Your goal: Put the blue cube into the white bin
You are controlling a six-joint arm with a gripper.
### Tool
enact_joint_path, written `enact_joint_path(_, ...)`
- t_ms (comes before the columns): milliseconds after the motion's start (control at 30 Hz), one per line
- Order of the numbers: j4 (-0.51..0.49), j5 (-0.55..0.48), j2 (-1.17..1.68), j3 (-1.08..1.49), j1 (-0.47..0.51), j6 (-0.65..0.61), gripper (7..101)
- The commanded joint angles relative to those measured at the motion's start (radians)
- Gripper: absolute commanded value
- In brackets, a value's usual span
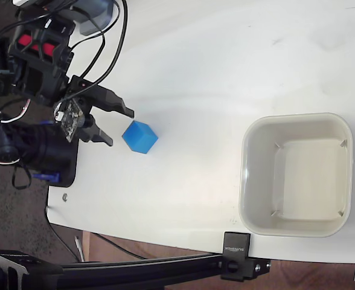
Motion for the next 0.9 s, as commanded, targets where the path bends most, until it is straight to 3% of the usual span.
enact_joint_path(33, -0.043, 0.009, 0.012, 0.009, 0.002, -0.018, 100.3)
enact_joint_path(200, -0.110, 0.006, 0.006, 0.055, 0.009, -0.021, 100.3)
enact_joint_path(900, -0.201, -0.026, -0.052, 0.101, 0.054, -0.049, 100.3)
